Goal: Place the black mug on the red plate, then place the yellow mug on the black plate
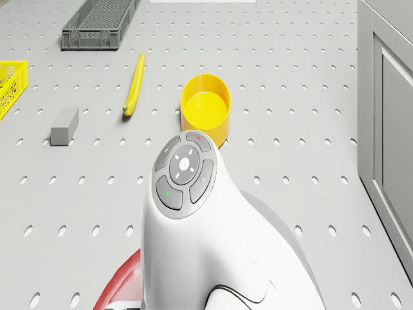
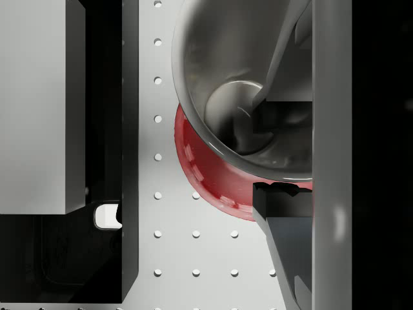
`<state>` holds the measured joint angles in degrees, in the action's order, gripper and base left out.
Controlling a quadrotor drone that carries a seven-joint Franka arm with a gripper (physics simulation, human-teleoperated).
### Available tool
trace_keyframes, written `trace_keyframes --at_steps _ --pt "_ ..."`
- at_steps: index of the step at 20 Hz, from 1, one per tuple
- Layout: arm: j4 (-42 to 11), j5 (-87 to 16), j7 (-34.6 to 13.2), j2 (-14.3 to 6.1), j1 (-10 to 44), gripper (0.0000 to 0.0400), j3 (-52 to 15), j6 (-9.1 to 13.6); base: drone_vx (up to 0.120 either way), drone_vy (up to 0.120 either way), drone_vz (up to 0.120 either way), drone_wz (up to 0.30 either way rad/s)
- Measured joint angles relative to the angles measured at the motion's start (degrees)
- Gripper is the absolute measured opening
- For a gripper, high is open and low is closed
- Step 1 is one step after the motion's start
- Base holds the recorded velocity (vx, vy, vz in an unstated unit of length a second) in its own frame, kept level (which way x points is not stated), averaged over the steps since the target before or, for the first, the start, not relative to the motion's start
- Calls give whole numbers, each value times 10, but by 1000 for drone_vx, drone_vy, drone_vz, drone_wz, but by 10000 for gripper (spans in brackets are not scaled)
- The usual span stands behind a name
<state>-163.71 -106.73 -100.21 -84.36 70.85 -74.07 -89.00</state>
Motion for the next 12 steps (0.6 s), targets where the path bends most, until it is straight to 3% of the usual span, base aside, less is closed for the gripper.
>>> trace_keyframes --at_steps 7,12 --pt "1 2 -1 -3 2 110 -1 -3 0 0 -120 0" --pt "26 9 -2 1 28 110 -10 -3 0 0 -8 0"
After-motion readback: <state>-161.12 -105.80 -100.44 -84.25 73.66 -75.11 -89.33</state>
